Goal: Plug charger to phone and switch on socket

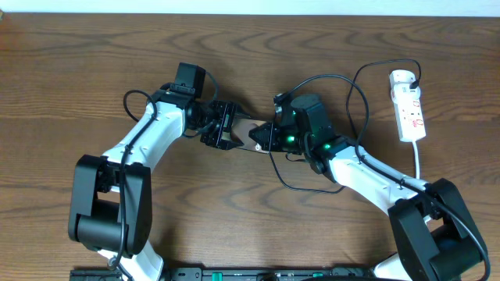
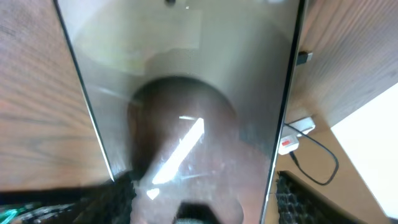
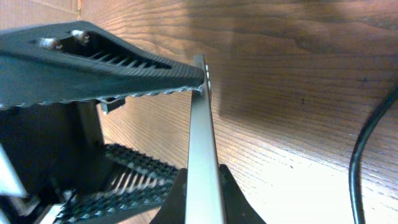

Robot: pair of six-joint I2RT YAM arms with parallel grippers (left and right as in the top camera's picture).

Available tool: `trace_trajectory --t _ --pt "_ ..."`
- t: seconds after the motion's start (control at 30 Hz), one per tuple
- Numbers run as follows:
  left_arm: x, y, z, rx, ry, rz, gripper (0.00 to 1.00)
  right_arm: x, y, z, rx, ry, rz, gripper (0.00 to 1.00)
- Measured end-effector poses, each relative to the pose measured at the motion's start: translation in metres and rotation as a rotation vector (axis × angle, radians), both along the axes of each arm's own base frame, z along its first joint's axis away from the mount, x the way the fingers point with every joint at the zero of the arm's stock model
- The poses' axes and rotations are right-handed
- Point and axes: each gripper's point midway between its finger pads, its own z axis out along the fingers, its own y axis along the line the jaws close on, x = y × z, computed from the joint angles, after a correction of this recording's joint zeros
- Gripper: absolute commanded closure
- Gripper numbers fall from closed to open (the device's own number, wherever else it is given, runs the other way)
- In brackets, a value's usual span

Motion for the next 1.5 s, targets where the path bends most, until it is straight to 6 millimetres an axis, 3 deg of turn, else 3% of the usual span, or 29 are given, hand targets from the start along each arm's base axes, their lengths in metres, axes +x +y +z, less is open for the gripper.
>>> trace_trajectory --t 0.13,0.57,0.73,0.8,0.9,1.07,1.23,1.37,1.5 --pt "0.004 -0.001 0.007 -0.014 -0.023 0.000 0.93 -0.005 0.002 -0.005 -0.003 0.019 0.014 0.99" --pt "0.002 -0.002 0.008 -0.015 -0.020 -0.008 0.91 0.005 -0.003 -0.001 0.000 -0.010 -0.014 0.99" --pt "0.002 -0.002 0.008 -0.007 -0.090 -0.075 0.83 0.032 -0.029 0.007 0.029 -0.040 -0.095 0.99" --pt "0.002 -0.001 0.008 -0.002 -0.135 -0.120 0.66 0.045 -0.047 0.009 0.036 -0.043 -0.148 0.99" --pt "0.002 -0.002 0.008 0.007 -0.222 -0.199 0.57 0.057 -0.066 0.009 0.042 -0.034 -0.210 0.99" --pt "0.027 -0.008 0.021 0.003 -0.493 -0.318 0.49 0.070 -0.067 0.027 0.132 -0.035 -0.269 0.99" --pt "0.056 -0.020 0.048 -0.042 -0.733 -0.353 0.44 0.082 -0.060 0.061 0.298 -0.028 -0.326 0.99" --pt "0.062 -0.024 0.056 -0.055 -0.804 -0.367 0.42 0.085 -0.058 0.076 0.403 0.037 -0.373 0.99" --pt "0.065 -0.025 0.060 -0.060 -0.829 -0.368 0.42 0.085 -0.057 0.077 0.463 0.125 -0.416 0.99"
